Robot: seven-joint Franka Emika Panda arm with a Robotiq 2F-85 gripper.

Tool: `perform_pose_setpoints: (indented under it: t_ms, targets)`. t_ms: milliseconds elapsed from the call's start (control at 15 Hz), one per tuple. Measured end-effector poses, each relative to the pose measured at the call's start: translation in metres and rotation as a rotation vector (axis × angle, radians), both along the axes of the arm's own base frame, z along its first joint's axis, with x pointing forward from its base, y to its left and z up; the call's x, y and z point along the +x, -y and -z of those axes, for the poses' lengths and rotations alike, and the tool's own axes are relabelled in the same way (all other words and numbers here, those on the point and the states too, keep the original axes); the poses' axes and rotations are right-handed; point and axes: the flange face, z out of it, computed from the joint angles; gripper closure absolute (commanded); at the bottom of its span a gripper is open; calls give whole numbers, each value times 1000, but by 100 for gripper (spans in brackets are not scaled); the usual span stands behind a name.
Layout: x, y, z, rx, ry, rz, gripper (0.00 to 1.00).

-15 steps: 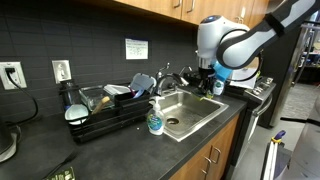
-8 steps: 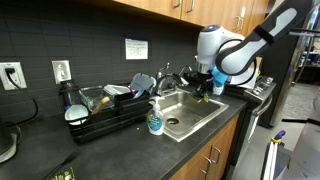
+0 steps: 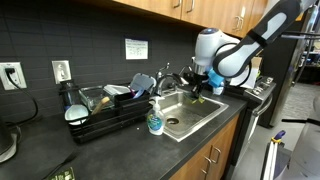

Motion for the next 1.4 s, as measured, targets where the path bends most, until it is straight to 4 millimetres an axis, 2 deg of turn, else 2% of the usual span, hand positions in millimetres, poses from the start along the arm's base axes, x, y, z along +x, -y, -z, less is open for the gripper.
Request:
perform_pose_setpoints:
  t_ms: [667,733,867,1067,1200,1400]
  targets:
    - [9,-3,8,42,37,-62,96]
    - [13,-8,12,48,45,-82,96]
    - [27,-25,32,79,50,-119,96]
    - [49,-45,73,134,19,-158,96]
    - [64,-52,97,156,-2,-172,96]
    - [84,-62,119,170,-22,-191,96]
